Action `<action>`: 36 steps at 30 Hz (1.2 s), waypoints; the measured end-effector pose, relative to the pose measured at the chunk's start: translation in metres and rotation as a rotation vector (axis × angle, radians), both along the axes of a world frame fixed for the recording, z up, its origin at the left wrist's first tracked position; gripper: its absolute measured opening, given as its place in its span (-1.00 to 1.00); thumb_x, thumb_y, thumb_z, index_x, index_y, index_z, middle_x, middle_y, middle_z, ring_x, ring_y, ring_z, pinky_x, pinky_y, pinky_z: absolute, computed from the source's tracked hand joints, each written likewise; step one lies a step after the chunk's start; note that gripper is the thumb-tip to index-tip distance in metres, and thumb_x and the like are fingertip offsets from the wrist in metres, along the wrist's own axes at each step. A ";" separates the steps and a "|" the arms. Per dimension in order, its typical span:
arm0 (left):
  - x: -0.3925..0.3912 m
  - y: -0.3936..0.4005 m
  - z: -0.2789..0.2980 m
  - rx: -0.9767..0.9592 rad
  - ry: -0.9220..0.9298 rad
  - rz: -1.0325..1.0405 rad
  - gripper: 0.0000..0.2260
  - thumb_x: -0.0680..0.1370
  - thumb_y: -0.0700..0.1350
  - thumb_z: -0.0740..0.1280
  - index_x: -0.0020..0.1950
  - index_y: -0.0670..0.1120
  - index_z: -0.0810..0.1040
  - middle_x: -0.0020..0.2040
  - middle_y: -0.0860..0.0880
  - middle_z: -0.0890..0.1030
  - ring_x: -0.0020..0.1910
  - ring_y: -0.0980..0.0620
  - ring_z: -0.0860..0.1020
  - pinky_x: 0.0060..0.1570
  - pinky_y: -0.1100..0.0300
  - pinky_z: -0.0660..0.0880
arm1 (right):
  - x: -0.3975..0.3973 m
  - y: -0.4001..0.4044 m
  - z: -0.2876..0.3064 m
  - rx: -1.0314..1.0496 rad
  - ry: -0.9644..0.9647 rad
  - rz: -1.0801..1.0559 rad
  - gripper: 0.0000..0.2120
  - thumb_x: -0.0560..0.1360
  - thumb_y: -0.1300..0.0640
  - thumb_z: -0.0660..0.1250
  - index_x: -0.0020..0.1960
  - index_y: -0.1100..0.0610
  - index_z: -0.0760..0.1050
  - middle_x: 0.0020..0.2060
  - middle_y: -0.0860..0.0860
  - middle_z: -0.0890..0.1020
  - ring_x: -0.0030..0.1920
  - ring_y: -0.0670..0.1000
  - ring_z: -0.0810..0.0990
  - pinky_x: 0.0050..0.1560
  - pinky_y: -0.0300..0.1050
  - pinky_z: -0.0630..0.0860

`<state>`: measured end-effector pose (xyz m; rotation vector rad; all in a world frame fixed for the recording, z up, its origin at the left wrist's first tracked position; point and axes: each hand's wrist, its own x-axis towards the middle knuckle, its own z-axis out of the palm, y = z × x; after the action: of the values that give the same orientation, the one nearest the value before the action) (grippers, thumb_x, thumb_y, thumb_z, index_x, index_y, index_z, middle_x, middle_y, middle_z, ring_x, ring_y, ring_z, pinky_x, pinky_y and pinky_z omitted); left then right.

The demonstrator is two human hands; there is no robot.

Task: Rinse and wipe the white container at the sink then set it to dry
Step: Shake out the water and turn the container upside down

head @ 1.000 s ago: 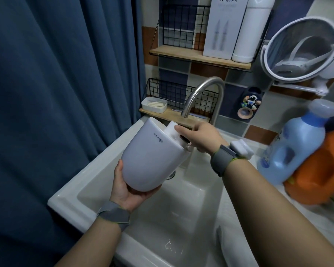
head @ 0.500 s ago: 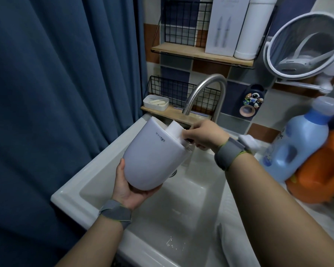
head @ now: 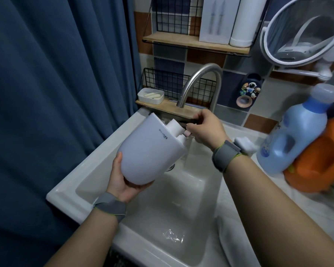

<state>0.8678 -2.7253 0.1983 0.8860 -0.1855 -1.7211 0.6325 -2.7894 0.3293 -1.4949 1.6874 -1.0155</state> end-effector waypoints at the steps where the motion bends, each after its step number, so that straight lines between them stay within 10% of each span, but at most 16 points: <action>1: 0.001 0.000 0.000 0.003 -0.037 -0.003 -0.48 0.36 0.35 0.41 0.22 0.12 0.62 0.16 -0.13 0.71 0.22 -0.30 0.59 0.16 -0.43 0.47 | 0.002 0.003 -0.003 -0.074 0.002 0.008 -0.85 0.34 0.04 0.37 -0.20 -0.04 0.39 -0.24 -0.01 0.60 -0.24 0.06 0.53 -0.24 -0.04 0.49; 11: -0.008 -0.007 0.014 0.061 -0.411 0.008 -0.22 0.20 0.35 0.48 0.40 0.23 0.41 0.30 -0.01 0.62 0.24 -0.19 0.60 0.09 -0.31 0.57 | 0.016 -0.001 -0.026 0.022 0.053 0.051 -0.69 0.59 -0.12 0.20 0.03 0.15 0.39 -0.06 0.09 0.61 -0.04 0.13 0.55 -0.06 0.00 0.47; 21: -0.012 -0.017 0.027 -0.043 -0.740 0.033 -0.61 0.44 0.11 0.52 0.17 0.27 0.43 0.24 0.10 0.58 0.03 0.02 0.64 -0.33 0.10 0.65 | 0.002 -0.001 -0.061 0.224 -0.066 -0.032 -0.60 0.59 -0.15 0.20 0.10 0.21 0.44 0.11 0.21 0.64 0.17 0.27 0.59 0.19 0.22 0.54; 24: -0.011 -0.023 0.030 -0.050 -0.785 0.019 -0.42 0.36 0.14 0.57 0.30 0.25 0.40 0.34 0.05 0.54 0.12 -0.05 0.63 -0.09 -0.04 0.67 | 0.001 0.004 -0.066 0.224 -0.116 -0.035 -0.73 0.59 -0.15 0.20 -0.09 0.06 0.43 -0.13 0.05 0.65 -0.01 0.22 0.65 0.04 0.13 0.62; 28: -0.009 -0.030 0.037 -0.068 -0.930 -0.034 0.07 0.11 0.28 0.59 0.55 0.18 0.21 0.54 0.03 0.34 0.37 -0.13 0.49 0.30 -0.16 0.51 | -0.004 0.004 -0.073 0.345 -0.124 -0.058 -0.61 0.60 -0.12 0.15 0.13 0.22 0.39 0.07 0.21 0.62 0.02 0.25 0.65 -0.19 0.05 0.64; 36: -0.022 -0.044 0.062 -0.170 -1.393 -0.180 0.17 0.06 0.39 0.54 0.59 0.22 0.10 0.59 -0.03 0.22 0.53 -0.15 0.25 0.47 -0.14 0.30 | -0.004 0.019 -0.103 0.534 -0.278 -0.072 -0.62 0.64 -0.03 0.09 -0.20 0.18 0.46 -0.13 0.22 0.62 -0.24 0.12 0.60 -0.20 -0.08 0.53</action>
<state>0.8461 -2.7697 0.2604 1.8248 -1.3197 -0.9218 0.6282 -2.7702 0.2258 -0.9103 1.6479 -0.6911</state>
